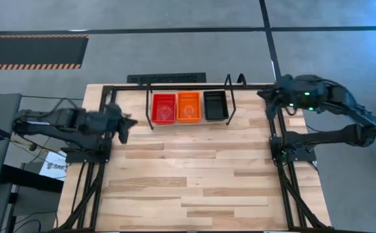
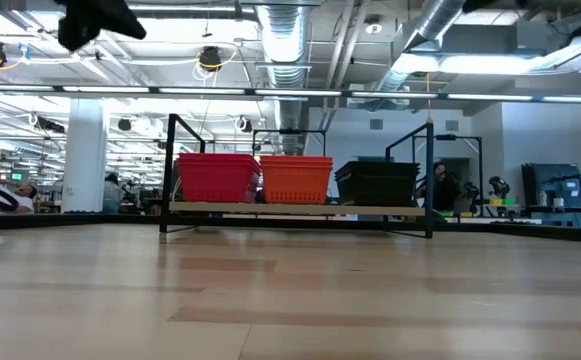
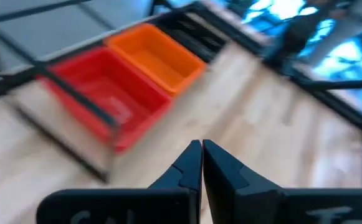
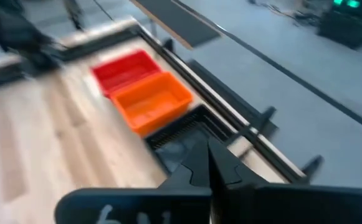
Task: Stack baskets on shelf by color
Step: Return to Home Position
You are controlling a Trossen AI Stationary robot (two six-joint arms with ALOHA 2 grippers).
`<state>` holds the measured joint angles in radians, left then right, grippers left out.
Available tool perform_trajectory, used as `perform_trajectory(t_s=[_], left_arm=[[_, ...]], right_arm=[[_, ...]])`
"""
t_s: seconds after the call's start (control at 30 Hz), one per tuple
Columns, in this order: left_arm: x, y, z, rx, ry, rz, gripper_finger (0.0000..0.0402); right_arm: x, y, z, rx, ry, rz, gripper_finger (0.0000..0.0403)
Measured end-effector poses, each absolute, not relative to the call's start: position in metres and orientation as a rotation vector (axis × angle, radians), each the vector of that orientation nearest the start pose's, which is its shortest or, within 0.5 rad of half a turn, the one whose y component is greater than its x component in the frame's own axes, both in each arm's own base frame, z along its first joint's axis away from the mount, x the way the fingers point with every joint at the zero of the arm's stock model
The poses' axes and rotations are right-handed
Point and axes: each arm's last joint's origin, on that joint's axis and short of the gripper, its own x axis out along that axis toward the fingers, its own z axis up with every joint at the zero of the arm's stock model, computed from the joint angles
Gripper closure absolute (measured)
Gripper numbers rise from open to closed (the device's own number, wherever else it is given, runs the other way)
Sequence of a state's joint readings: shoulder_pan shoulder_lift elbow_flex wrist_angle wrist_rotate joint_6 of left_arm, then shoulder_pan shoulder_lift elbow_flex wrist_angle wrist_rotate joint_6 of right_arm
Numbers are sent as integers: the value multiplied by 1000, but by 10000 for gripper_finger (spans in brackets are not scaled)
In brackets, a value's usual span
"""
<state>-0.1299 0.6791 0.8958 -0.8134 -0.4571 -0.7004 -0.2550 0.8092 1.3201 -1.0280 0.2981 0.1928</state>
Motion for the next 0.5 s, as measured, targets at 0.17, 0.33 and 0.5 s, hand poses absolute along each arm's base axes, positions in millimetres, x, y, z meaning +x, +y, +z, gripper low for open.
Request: perform_trajectory(t_s=[0.17, 0.33, 0.5], left_arm=[[122, -16, 284, -534, 307, 345, 401], [116, -20, 261, -572, 192, 255, 401], [106, -18, 252, -597, 130, 232, 402]], right_arm=[[72, -21, 431, 181, 327, -379, 403], [42, -5, 431, 155, 62, -110, 403], [19, 0, 399, 174, -135, -54, 403]])
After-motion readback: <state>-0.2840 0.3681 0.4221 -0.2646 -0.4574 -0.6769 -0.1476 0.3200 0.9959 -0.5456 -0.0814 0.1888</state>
